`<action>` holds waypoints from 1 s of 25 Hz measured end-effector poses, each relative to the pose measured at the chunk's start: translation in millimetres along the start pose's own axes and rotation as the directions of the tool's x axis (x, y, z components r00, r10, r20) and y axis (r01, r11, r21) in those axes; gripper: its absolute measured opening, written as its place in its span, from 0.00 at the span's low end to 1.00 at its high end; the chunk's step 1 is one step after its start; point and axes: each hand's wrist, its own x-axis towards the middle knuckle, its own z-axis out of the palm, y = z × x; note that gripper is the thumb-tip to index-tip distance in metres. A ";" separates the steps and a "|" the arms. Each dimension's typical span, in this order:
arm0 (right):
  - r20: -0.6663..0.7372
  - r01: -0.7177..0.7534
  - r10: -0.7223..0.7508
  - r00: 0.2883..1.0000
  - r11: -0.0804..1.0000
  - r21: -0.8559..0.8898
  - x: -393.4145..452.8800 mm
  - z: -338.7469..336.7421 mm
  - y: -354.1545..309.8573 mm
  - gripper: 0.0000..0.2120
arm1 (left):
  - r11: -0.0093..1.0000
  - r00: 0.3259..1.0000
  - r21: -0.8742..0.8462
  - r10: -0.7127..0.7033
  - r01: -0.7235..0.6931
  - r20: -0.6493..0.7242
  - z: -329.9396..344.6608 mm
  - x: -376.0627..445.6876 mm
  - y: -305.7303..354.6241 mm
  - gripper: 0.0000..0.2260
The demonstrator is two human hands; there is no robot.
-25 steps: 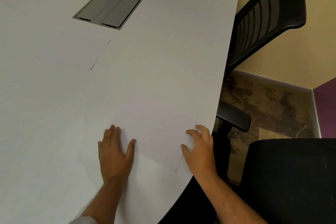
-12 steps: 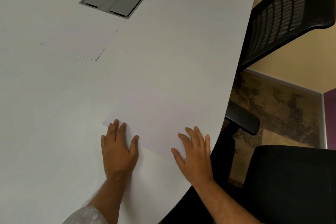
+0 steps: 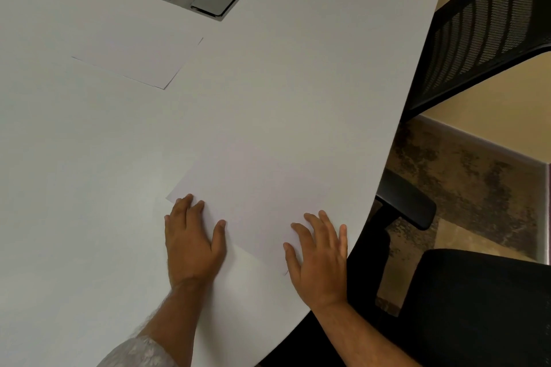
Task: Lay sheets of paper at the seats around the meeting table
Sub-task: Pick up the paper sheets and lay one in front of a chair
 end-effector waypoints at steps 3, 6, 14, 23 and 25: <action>-0.007 0.003 -0.003 1.000 1.000 0.003 -1.0 3.9 2.4 0.19 | 1.000 1.000 0.001 0.004 -0.004 -0.011 2.1 0.2 0.3 0.28; -0.010 0.013 -0.013 1.000 1.000 0.000 -0.7 3.6 3.0 0.20 | 1.000 1.000 -0.003 0.006 -0.006 -0.010 1.3 0.9 1.9 0.28; -0.039 -0.018 0.022 0.999 0.996 0.084 -0.6 -1.3 -1.2 0.24 | 0.997 0.999 -0.073 0.017 -0.019 -0.029 -3.0 -0.8 3.3 0.29; 0.057 -0.072 0.057 0.997 0.948 0.309 -34.3 -103.3 -28.6 0.26 | 0.980 0.991 -0.196 0.018 0.008 0.132 -43.4 -43.5 6.8 0.29; 0.097 -0.065 0.038 0.995 0.952 0.298 -52.4 -137.5 -38.8 0.26 | 0.970 0.985 -0.230 -0.043 0.081 0.167 -69.5 -75.7 16.3 0.30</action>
